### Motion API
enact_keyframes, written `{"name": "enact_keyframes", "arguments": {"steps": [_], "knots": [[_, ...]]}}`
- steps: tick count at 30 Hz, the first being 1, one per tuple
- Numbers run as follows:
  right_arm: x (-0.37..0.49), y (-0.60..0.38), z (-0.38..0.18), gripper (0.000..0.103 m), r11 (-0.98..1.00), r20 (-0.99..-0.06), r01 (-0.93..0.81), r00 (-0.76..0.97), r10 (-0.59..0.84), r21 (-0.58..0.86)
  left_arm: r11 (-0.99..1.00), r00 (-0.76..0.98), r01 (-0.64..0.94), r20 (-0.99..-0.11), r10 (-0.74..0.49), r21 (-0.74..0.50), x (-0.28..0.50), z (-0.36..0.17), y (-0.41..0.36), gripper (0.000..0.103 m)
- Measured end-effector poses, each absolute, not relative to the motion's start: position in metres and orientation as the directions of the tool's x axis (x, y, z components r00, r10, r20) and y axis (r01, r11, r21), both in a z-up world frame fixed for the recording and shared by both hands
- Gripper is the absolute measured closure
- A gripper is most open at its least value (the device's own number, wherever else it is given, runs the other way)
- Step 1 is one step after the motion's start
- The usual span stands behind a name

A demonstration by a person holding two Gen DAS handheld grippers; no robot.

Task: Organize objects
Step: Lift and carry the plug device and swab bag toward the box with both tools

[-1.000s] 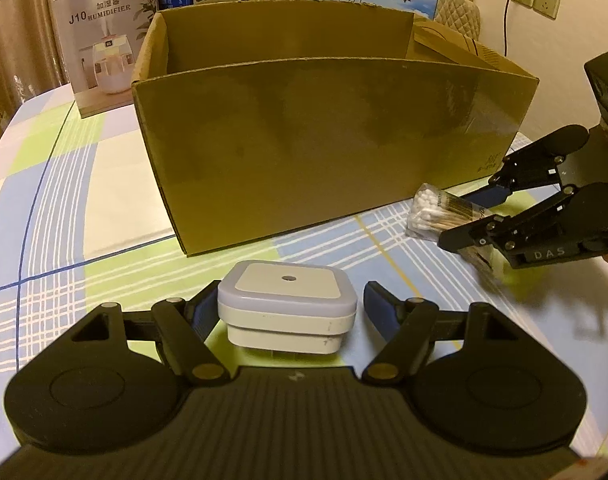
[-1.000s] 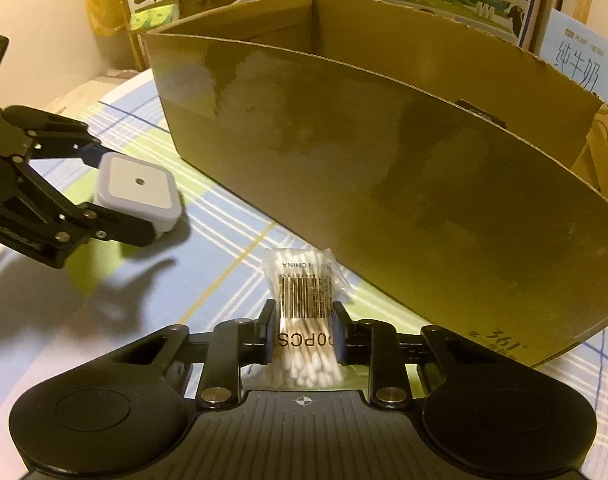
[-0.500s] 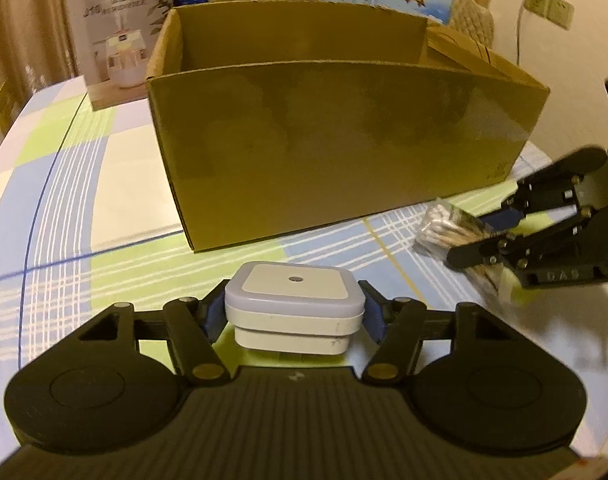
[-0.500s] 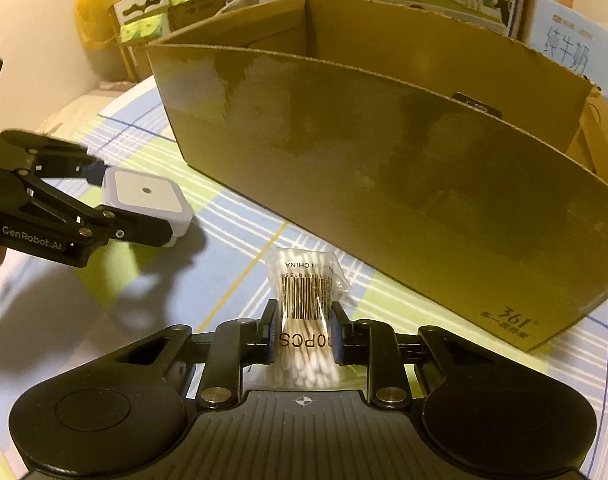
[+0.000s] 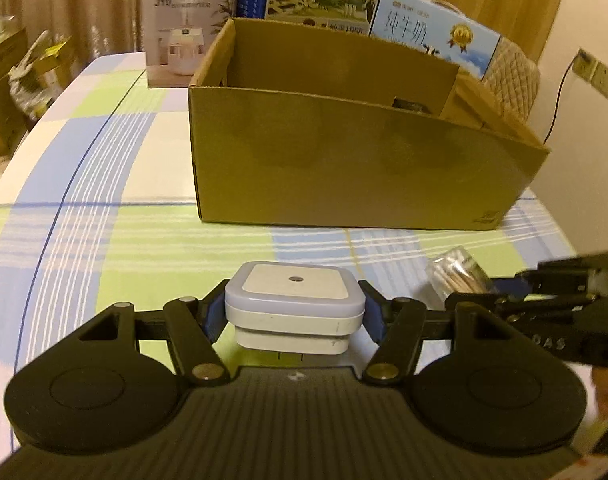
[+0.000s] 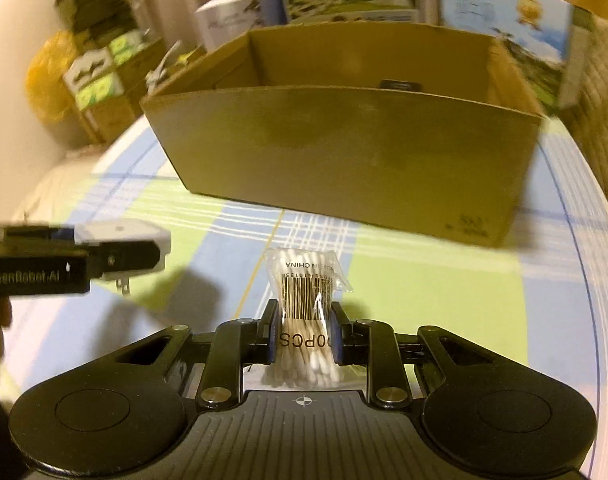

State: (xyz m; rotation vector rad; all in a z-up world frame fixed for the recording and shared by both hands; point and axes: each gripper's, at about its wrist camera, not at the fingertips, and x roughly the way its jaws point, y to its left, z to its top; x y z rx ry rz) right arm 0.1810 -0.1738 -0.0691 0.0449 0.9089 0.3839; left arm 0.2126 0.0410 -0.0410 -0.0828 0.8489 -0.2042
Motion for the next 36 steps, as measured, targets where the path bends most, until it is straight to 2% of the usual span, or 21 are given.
{"name": "enact_keyframes", "arguments": {"steps": [11, 23, 36], "knots": [[0.100, -0.174, -0.008, 0.081, 0.941, -0.723, -0.286, 0.610, 0.325, 0.182, 0.977, 0.681, 0.111, -0.702, -0.207, -0.180, 0.131, 0.012, 0.032, 0.043], [0.058, -0.167, 0.021, 0.081, 0.935, -0.688, -0.318, 0.645, 0.333, 0.155, 0.981, 0.719, 0.100, -0.669, -0.188, -0.169, 0.075, 0.051, 0.031, 0.043], [0.047, -0.167, 0.030, 0.081, 0.933, -0.673, -0.326, 0.657, 0.339, 0.151, 0.981, 0.730, 0.113, -0.656, -0.191, -0.160, 0.054, 0.062, 0.026, 0.043]]}}
